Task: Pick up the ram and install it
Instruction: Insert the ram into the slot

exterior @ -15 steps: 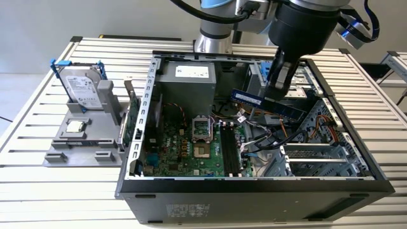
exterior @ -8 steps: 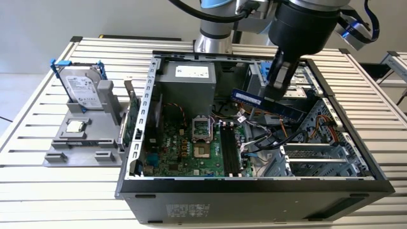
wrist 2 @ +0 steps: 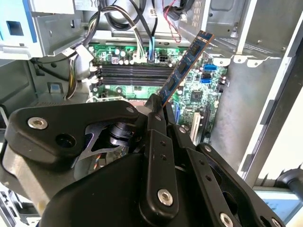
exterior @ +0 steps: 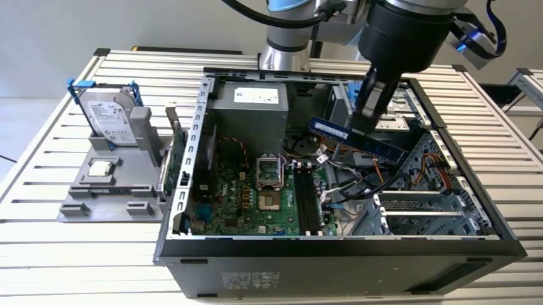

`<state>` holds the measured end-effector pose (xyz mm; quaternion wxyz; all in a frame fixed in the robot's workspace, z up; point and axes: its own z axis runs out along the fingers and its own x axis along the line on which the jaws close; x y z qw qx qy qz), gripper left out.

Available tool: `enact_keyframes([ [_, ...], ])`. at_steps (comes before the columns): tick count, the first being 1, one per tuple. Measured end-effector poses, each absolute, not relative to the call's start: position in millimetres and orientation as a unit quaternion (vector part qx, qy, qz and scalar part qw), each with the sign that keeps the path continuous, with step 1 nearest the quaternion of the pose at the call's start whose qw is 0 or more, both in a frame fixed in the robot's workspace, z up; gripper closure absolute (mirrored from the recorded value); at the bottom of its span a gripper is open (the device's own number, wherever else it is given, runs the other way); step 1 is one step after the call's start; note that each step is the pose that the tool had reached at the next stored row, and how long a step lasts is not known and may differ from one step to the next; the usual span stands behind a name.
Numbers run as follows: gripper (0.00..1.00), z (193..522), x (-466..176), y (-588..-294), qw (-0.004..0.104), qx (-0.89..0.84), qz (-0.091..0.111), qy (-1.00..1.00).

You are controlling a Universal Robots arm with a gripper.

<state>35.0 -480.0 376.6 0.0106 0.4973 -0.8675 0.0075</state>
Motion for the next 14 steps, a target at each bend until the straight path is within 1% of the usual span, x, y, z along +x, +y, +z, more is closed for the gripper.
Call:
enact_keyframes([
  [14,1.00,376.2,35.1,-479.9,0.011,0.459,0.007,-0.888],
])
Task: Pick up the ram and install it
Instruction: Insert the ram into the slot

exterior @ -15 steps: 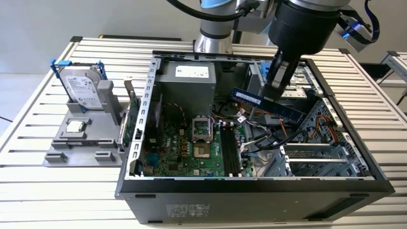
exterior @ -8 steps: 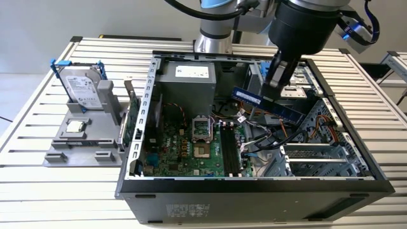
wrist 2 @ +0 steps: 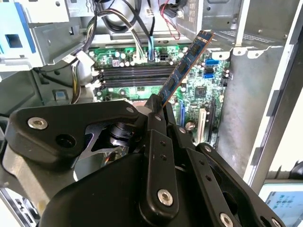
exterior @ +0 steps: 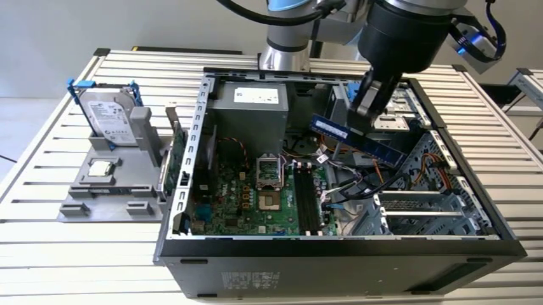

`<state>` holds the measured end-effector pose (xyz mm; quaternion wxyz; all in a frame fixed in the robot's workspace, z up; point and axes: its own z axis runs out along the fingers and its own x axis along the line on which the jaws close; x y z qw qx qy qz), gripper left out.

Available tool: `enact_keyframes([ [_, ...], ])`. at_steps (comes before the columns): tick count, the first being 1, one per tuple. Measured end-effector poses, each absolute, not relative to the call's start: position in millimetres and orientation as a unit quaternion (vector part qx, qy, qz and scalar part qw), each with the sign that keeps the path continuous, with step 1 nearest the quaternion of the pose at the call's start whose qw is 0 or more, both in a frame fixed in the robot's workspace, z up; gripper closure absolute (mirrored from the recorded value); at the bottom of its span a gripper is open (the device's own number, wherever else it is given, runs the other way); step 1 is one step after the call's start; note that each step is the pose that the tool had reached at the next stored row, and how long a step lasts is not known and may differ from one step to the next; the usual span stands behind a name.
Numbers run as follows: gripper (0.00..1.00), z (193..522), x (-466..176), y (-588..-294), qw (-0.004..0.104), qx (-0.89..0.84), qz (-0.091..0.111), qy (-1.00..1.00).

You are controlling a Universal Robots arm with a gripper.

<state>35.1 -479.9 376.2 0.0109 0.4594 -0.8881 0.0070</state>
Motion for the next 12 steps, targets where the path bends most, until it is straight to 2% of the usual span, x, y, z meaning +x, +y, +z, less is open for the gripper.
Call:
enact_keyframes([
  [12,1.00,376.0,35.1,-479.9,0.011,0.424,0.007,-0.906],
])
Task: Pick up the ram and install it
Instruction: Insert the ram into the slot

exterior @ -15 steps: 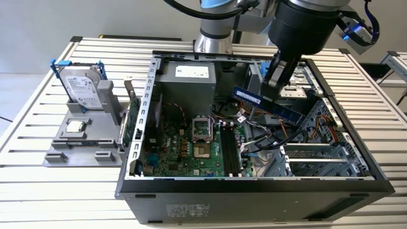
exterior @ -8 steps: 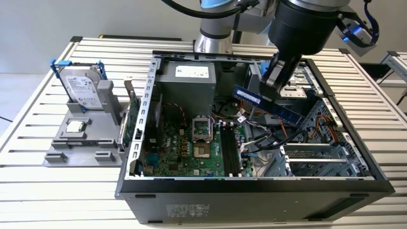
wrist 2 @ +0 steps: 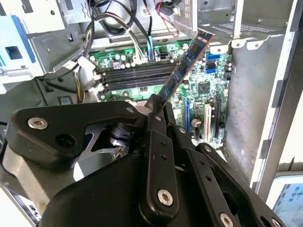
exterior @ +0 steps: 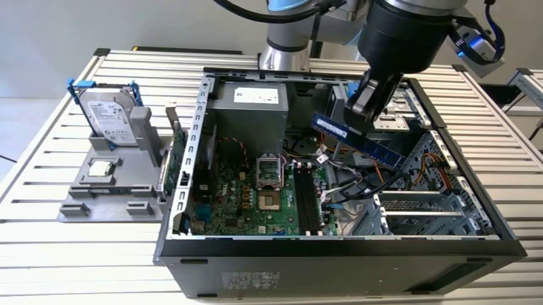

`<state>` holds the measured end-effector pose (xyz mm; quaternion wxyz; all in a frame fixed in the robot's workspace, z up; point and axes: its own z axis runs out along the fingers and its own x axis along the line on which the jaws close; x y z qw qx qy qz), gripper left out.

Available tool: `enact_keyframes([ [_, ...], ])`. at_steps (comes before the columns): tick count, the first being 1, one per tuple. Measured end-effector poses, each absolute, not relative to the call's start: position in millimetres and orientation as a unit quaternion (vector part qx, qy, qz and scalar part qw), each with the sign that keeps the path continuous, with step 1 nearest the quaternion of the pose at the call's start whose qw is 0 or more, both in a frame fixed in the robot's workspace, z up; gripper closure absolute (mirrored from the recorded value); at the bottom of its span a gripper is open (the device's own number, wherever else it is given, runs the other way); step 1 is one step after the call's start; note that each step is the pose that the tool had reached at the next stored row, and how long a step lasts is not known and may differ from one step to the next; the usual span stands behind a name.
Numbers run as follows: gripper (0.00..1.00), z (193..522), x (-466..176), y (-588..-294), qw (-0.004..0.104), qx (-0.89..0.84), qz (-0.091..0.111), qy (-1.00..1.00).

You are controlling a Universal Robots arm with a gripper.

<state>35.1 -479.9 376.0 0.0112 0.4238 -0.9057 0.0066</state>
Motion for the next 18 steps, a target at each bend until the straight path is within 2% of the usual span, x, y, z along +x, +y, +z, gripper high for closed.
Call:
enact_keyframes([
  [18,1.00,375.4,35.1,-479.9,0.012,0.369,0.006,-0.929],
])
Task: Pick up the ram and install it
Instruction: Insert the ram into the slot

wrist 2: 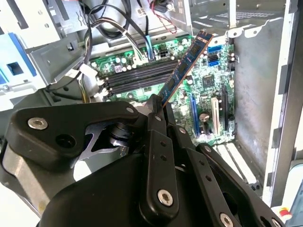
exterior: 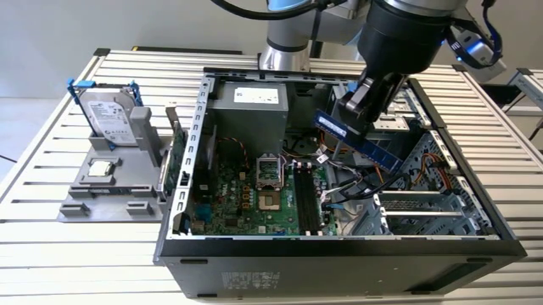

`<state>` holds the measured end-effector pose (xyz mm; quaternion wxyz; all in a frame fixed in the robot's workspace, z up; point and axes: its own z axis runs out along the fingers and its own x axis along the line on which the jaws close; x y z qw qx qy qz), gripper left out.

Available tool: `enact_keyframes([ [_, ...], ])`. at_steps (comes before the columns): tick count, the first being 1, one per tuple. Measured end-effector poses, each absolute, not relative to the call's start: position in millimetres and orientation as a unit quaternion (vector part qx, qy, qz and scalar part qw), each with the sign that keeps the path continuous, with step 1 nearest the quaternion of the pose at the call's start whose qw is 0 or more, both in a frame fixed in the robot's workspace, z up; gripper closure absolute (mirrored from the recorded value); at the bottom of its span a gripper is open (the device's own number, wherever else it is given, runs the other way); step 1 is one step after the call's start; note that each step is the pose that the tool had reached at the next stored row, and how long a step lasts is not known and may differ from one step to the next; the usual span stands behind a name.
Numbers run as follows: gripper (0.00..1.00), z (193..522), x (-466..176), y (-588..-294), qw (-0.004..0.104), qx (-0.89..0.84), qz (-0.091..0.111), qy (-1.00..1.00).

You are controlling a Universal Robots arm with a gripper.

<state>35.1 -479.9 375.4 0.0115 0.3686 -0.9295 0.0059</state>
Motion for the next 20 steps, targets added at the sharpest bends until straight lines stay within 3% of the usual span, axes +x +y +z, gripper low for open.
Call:
enact_keyframes([
  [20,1.00,374.6,35.1,-479.9,0.012,0.301,0.005,-0.954],
])
